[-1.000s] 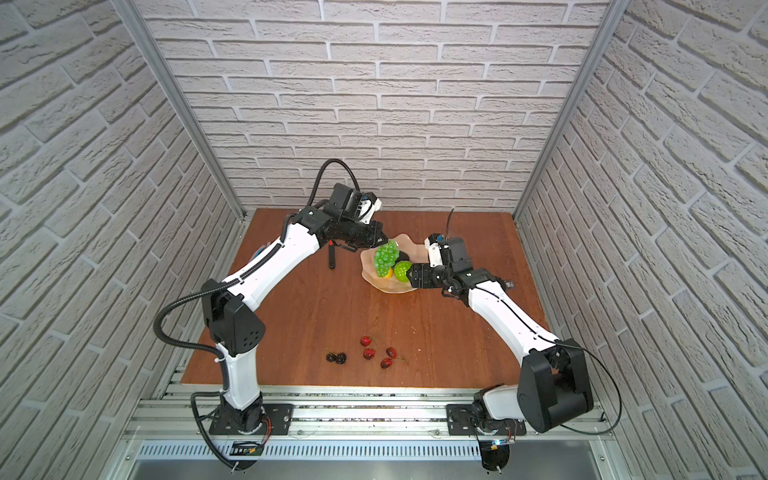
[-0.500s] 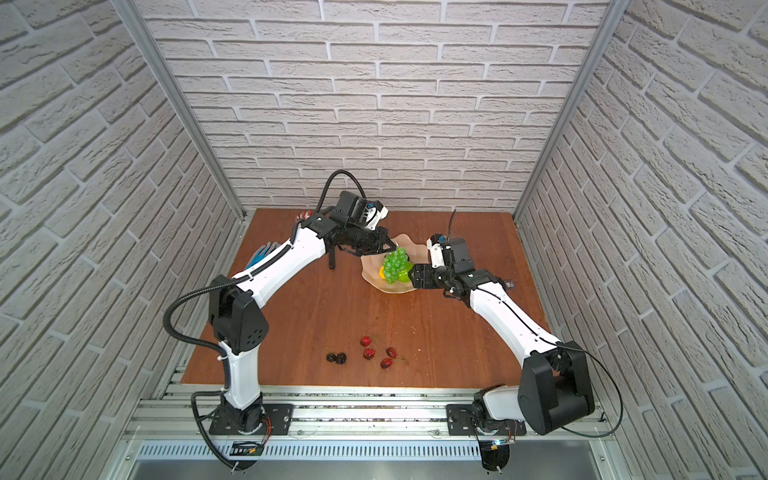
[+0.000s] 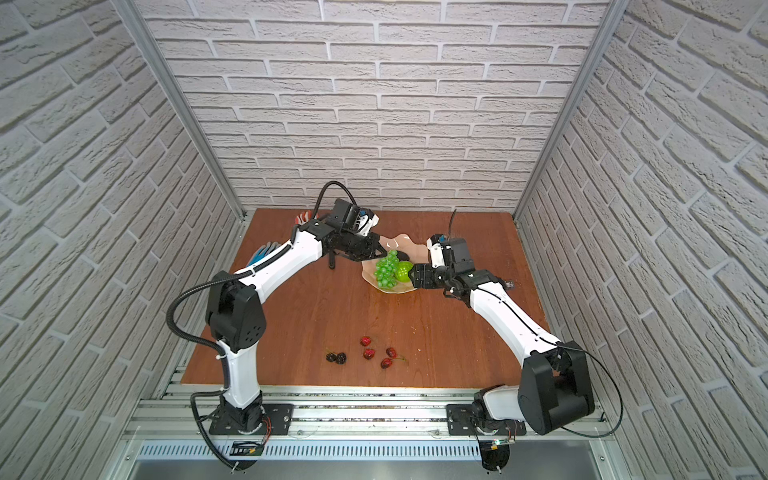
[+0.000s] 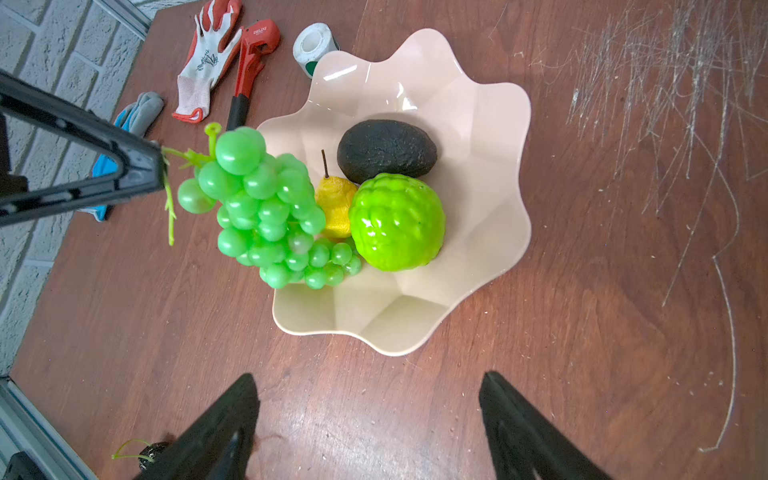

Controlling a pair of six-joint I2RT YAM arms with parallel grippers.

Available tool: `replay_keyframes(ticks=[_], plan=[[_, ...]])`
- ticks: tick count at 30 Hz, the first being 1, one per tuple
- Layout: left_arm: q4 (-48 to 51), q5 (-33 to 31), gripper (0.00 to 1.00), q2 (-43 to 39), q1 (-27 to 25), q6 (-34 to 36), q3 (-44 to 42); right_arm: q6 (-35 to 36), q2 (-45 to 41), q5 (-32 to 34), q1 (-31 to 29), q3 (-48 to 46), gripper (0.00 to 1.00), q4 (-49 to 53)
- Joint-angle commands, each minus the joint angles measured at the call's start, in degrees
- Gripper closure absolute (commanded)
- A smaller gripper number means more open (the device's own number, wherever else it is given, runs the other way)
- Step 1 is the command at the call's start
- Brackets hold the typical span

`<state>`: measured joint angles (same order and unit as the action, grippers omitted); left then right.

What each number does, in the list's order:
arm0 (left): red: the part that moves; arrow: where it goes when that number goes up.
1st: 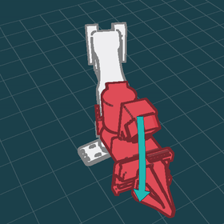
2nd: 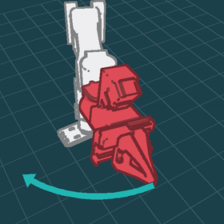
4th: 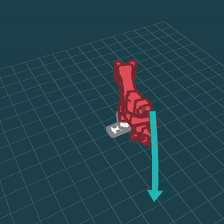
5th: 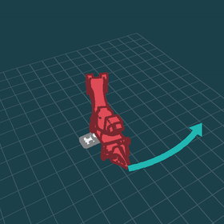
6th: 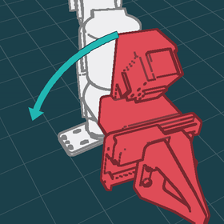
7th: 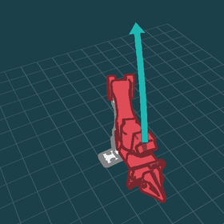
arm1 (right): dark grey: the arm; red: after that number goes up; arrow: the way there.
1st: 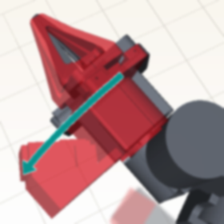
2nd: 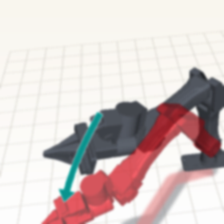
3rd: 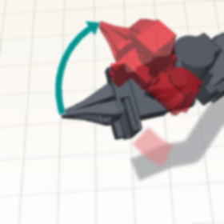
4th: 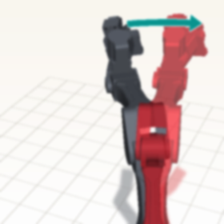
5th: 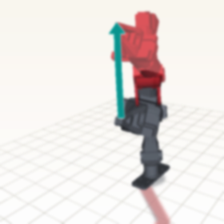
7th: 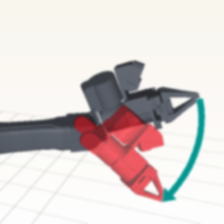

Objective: Place and organize the fake fruits in the fruit bowl
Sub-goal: 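Lower the grape bunch into the bowl and open the left gripper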

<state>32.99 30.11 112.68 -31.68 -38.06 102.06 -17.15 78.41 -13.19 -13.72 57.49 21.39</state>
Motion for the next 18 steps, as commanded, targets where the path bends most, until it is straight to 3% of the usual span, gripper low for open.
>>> replay_keyframes(ticks=[1, 18], plan=[[-1.8, 0.9, 1.00, -2.1, 1.0, 1.9, -0.5, 0.6, 0.7, -0.7, 0.2, 0.3, 0.15, -2.2], [2.9, -4.9, 1.00, 4.9, 3.4, 4.0, 4.9, 1.5, 3.1, -1.5, 0.3, 1.8, 0.15, -2.2]])
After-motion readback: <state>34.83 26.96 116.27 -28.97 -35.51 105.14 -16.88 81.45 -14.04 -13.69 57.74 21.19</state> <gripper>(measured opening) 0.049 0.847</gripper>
